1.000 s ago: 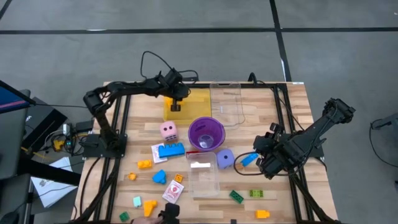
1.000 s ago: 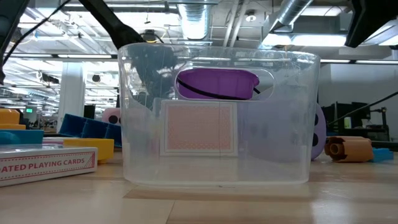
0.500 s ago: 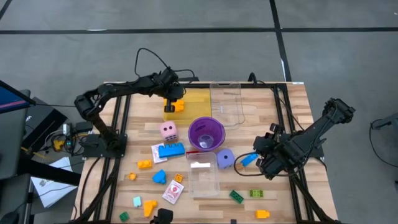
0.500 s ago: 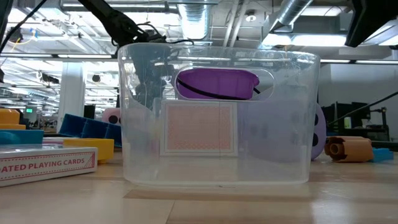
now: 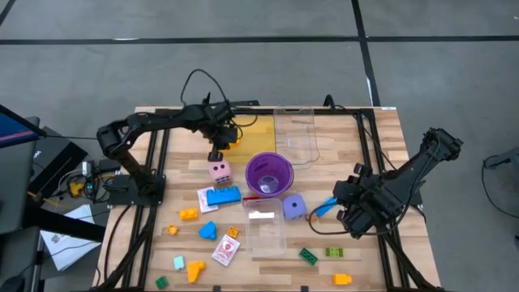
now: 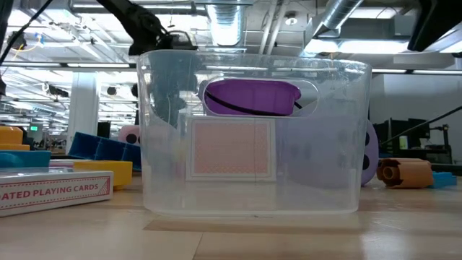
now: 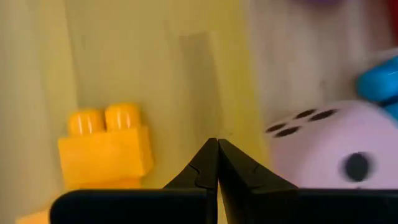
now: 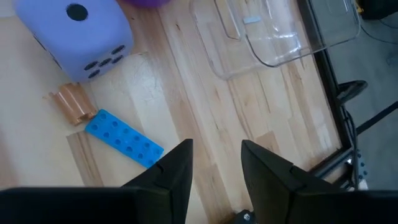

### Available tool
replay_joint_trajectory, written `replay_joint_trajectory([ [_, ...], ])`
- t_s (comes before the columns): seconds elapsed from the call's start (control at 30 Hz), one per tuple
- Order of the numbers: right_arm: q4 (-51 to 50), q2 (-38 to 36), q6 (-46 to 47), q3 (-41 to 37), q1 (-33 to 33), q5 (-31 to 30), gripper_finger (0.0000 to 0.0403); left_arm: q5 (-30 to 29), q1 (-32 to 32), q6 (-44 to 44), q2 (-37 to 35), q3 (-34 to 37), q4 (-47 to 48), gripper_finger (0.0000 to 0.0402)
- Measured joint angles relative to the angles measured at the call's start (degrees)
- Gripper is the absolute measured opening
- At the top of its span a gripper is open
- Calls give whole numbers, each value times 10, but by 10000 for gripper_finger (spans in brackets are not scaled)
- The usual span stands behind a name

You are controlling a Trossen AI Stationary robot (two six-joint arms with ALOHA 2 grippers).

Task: Pick & Place Toys
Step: Put the yellow game piece into the yellow bin

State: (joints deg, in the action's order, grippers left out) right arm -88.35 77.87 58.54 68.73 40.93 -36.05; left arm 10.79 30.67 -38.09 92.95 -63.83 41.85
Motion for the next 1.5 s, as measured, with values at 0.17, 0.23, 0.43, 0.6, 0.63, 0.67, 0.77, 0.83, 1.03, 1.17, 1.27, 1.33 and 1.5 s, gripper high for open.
replay_joint_trajectory([
  [0.17, -11, 0, 0, 0, 0, -2, 129, -3, -33, 31, -76, 0, 3, 1],
  [0.23, -12, 0, 4, 0, 0, -3, 129, -3, -47, 59, -116, 0, 3, 1],
  [0.43, -16, 0, 4, 0, 6, -17, 129, -4, -86, 204, -225, 0, -3, 10],
  [0.6, -17, 0, 1, 0, 15, -31, 129, -11, -129, 273, -290, 0, 37, 50],
  [0.63, -17, 0, 1, 0, 16, -31, 129, -18, -141, 289, -299, 0, 51, 62],
  [0.67, -17, 0, 2, 0, 19, -30, 129, -31, -155, 306, -305, 0, 67, 75],
  [0.77, -17, 0, 1, 0, 25, -30, 129, -52, -204, 352, -315, 0, 120, 119],
  [0.83, -17, 0, 0, 0, 29, -30, 129, -53, -239, 377, -316, 0, 141, 146],
  [1.03, -17, 0, 0, 0, 33, -30, 129, -52, -331, 435, -316, 0, 150, 200],
  [1.17, -17, 0, 2, 0, 33, -30, 129, -52, -371, 464, -316, 0, 150, 210],
  [1.27, -17, 0, 4, 0, 33, -30, 129, -52, -392, 494, -316, 0, 150, 211],
  [1.33, -17, 0, 4, 0, 33, -30, 129, -52, -403, 508, -316, 0, 150, 208],
  [1.5, -17, 0, 2, 0, 33, -30, 129, -51, -433, 584, -316, 0, 175, 197],
])
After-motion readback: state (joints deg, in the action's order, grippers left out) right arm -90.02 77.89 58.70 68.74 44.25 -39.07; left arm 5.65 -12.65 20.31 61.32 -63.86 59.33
